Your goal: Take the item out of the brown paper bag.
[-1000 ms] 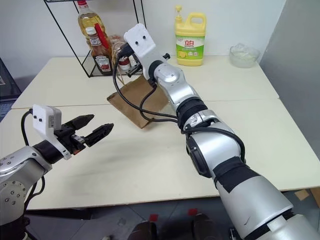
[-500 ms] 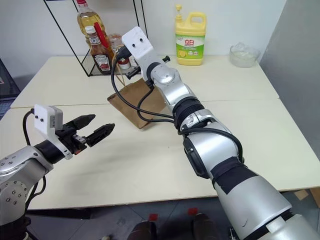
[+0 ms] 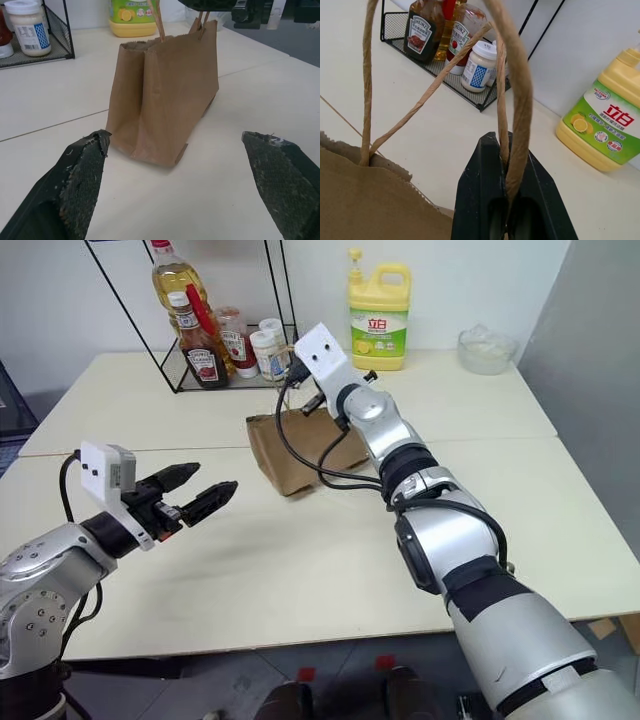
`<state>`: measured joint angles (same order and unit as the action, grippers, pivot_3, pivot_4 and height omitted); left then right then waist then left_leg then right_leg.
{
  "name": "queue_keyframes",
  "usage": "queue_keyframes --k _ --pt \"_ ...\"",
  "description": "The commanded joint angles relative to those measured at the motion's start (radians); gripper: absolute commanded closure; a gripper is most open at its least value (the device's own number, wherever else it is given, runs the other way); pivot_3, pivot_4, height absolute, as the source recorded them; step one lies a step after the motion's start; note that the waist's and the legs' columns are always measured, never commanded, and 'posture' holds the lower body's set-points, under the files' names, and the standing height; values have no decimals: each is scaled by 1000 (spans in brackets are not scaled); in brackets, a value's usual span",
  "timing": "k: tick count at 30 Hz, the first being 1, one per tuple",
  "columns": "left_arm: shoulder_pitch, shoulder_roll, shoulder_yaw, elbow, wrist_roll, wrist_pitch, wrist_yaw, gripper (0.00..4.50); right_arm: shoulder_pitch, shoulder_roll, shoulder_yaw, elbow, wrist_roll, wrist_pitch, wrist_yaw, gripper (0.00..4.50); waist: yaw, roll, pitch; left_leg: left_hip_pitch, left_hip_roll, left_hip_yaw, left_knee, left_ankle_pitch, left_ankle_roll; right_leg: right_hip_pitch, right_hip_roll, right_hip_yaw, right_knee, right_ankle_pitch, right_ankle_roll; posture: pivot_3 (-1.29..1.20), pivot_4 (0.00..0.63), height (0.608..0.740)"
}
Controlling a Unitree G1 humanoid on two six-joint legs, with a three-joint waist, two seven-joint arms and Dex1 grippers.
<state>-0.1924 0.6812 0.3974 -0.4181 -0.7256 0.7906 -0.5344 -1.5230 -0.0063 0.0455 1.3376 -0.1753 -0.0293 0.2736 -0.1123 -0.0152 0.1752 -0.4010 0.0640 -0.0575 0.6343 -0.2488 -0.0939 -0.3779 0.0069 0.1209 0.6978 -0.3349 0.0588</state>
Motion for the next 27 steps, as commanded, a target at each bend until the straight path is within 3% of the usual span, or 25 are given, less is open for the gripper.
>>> queue_keyframes --k 1,16,27 --pt "-34 11 -12 1 9 -37 -15 0 -21 -8 12 -64 -4 -4 24 4454 0 0 0 0 0 0 0 0 0 0 0 0 0 0 0 0 150 740" --pt "-38 5 -33 19 26 -61 -31 0 57 -71 72 -280 11 144 253 4454 1 0 0 0 0 0 0 0 0 0 0 0 0 0 0 0 150 740" --pt "-36 4 -32 24 32 -66 -31 0 149 -106 77 -573 32 334 314 4454 4 0 0 0 0 0 0 0 0 0 0 0 0 0 0 0 150 740"
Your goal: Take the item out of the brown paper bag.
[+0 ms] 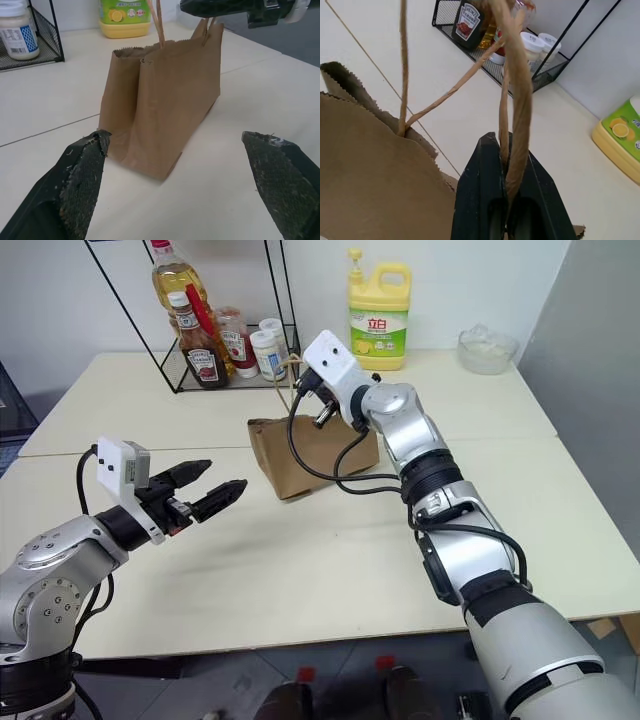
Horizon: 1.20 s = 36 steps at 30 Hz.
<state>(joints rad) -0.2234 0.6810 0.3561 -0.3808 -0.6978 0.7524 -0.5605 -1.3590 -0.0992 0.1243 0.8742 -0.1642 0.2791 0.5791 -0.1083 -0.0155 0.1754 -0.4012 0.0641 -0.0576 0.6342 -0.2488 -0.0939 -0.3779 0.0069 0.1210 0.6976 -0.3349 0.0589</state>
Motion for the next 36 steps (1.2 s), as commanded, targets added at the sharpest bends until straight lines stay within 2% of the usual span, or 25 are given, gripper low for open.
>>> queue_keyframes --k 1,9,15,26,31,34,36 --pt "-7 3 8 -13 4 -28 -4 0 -11 -15 -2 -134 23 41 12 4454 0 0 0 0 0 0 0 0 0 0 0 0 0 0 0 0 150 740" --pt "-23 6 0 6 12 -33 -11 0 35 -24 0 -313 68 205 38 4454 3 0 1 0 0 0 0 0 0 0 0 0 0 0 0 0 150 740" --pt "-29 6 -9 13 15 -39 -11 0 88 -32 19 -336 73 232 25 4454 3 -1 1 0 0 0 0 0 1 0 0 0 0 0 0 0 150 740" --pt "-28 8 -8 9 14 -34 -11 0 134 -69 38 -264 52 101 -17 4454 2 -1 1 0 0 0 0 0 1 0 0 0 0 0 0 0 150 740" --pt "-25 14 -7 6 12 -27 -13 0 168 -86 36 -313 75 123 12 4454 3 -1 1 0 0 0 0 0 1 0 0 0 0 0 0 0 150 740" --pt "-32 21 -11 13 15 -26 -21 0 214 -105 33 -408 111 168 69 3871 3 -1 1 0 0 0 0 0 1 0 0 0 0 0 0 0 150 740" --pt "-38 25 -13 21 18 -27 -28 0 231 -114 30 -450 123 194 84 3232 5 -1 1 0 0 0 0 0 1 0 0 0 0 0 0 0 150 740"
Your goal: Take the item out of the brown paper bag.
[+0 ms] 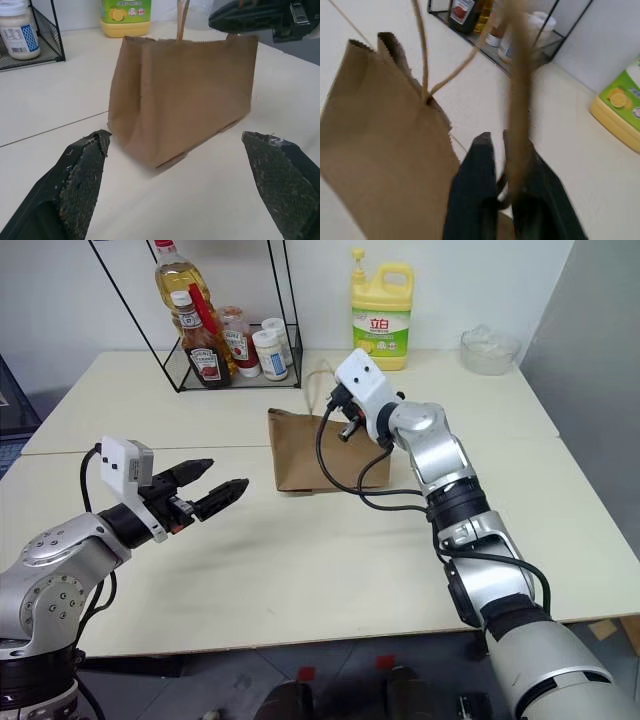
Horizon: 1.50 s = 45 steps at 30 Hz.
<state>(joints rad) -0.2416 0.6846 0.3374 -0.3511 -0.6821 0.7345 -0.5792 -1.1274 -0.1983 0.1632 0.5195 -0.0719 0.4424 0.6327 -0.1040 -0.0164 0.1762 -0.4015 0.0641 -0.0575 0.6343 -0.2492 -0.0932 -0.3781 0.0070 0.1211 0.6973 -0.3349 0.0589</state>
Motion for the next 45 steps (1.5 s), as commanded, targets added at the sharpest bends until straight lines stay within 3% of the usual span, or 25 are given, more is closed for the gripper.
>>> queue_keyframes --k 1,9,16,22,28,34,39,45 --pt "-24 23 3 -4 4 -10 -12 0 8 -21 -11 -117 38 46 39 2873 2 0 0 0 0 0 0 0 0 0 0 0 0 0 0 0 150 740" --pt "-77 34 -34 46 19 -22 -47 0 105 -100 -34 -344 112 192 100 25 15 0 0 0 0 0 0 0 0 0 0 0 0 0 0 0 150 740" --pt "-193 57 -107 172 78 -66 -131 0 240 -194 -125 -597 259 349 145 25 24 -2 2 0 0 0 0 0 0 0 0 0 -1 0 0 0 150 740" --pt "-442 65 -201 404 189 -151 -196 0 416 -296 -207 -816 344 429 134 25 37 -3 3 0 -1 -1 1 0 0 1 1 -1 -2 0 0 0 150 740" --pt "-733 4 -318 779 402 -378 -181 0 603 -310 -265 -1019 439 500 81 25 48 -4 3 -1 0 -1 1 0 0 0 2 0 -2 0 0 0 150 740" --pt "-988 -120 -398 1174 588 -612 -90 0 769 -241 -213 -1147 449 480 -30 25 51 -5 4 -3 -1 -1 3 0 1 0 2 0 -2 0 0 0 150 740" --pt "-1061 -170 -453 1355 683 -707 -124 0 812 -212 -184 -1166 418 449 -124 25 46 -5 5 -7 -1 -2 6 0 1 -4 2 0 -1 0 1 0 150 740" --pt "-1062 -157 -485 1397 734 -695 -248 0 809 -244 -188 -1135 405 420 -145 25 47 -6 5 -10 -1 -3 6 1 -1 -6 3 -1 0 0 0 0 150 740"
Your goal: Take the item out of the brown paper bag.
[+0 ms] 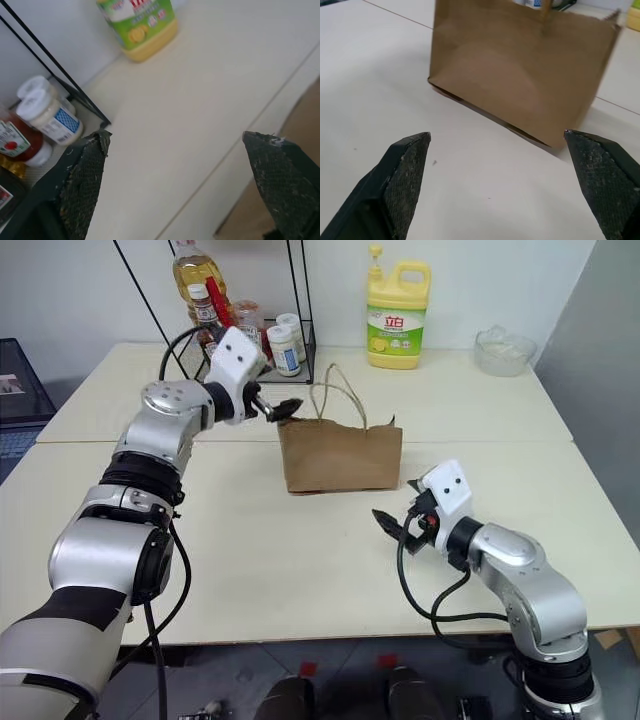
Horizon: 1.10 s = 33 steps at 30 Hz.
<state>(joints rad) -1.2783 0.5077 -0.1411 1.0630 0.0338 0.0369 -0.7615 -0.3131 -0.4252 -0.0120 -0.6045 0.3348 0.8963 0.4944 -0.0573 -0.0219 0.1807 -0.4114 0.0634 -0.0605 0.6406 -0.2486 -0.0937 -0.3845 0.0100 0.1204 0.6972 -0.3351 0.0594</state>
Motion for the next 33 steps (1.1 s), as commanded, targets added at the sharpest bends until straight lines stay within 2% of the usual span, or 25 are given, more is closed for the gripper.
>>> queue_keyframes --k 1,5,9,15,21,29,33 --pt "-20 23 -9 -25 21 12 -94 0 -7 -22 -13 -5 -1 -38 -6 25 1 0 0 -1 0 0 0 0 0 0 0 0 0 0 0 0 150 740" --pt "38 41 -11 -128 -1 62 -239 0 -34 -33 -3 44 -3 -66 1 25 0 0 0 -2 0 -1 2 0 0 0 0 -1 0 0 0 0 150 740" --pt "147 70 -8 -358 -40 192 -342 0 -60 -43 5 99 -2 -98 18 25 -1 0 0 -2 0 -1 2 0 -1 0 0 -1 1 0 0 0 150 740" --pt "371 107 -25 -761 -81 409 -375 0 -65 -57 26 155 -10 -131 27 25 0 0 0 -2 1 -1 3 1 -2 0 0 -1 1 0 0 0 150 740" --pt "506 137 -19 -969 -111 549 -355 0 -14 -101 42 142 -25 -162 51 25 4 0 0 -3 1 -3 5 0 0 0 0 -2 2 0 0 0 150 740" --pt "591 163 -61 -1076 -110 535 -357 0 73 -189 -26 121 1 -178 97 25 8 0 0 -3 1 -4 5 0 1 1 0 -3 2 0 0 0 150 740" --pt "627 186 -105 -1121 -97 441 -393 0 81 -209 -55 126 8 -185 97 25 10 0 0 -3 1 -4 5 0 1 1 0 -3 2 0 0 0 150 740"
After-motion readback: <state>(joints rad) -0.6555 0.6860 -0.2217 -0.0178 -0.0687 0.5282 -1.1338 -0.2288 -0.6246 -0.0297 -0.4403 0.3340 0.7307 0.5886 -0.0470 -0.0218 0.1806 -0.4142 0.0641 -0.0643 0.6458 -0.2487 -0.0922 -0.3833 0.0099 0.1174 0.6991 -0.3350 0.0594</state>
